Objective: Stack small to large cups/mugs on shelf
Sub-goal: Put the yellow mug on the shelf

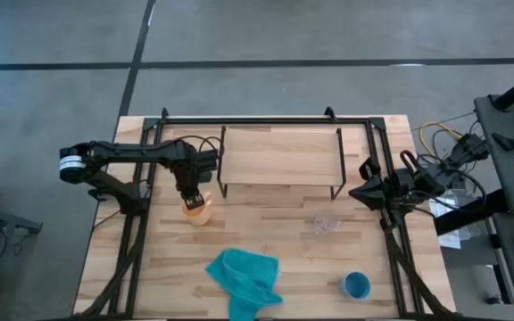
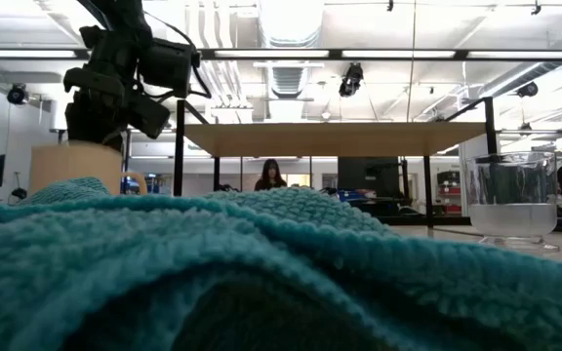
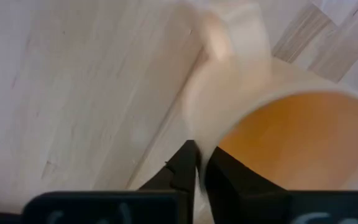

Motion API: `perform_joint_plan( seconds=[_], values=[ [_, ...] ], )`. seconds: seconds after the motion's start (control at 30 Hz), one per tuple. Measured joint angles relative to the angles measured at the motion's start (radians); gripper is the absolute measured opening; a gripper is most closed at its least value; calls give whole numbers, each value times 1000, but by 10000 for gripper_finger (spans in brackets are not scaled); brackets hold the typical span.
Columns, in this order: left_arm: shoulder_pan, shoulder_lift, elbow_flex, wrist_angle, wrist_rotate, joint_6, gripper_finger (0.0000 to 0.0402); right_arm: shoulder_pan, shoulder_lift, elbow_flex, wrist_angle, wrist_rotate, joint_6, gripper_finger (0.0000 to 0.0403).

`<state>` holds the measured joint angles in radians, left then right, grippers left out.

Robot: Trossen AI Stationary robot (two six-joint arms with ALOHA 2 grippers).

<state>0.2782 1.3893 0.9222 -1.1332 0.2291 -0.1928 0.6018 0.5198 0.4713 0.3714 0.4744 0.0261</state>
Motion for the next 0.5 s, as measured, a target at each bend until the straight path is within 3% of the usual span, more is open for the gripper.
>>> perform_joint_plan(
  seconds=[0.27, 0.5],
  values=[
    [-1, -126, 39, -19, 11, -38, 1, 0, 0, 0, 0, 0, 0, 9],
    [-5, -226, 202, 9, 20, -116, 1, 0, 0, 0, 0, 0, -25, 9]
  ],
)
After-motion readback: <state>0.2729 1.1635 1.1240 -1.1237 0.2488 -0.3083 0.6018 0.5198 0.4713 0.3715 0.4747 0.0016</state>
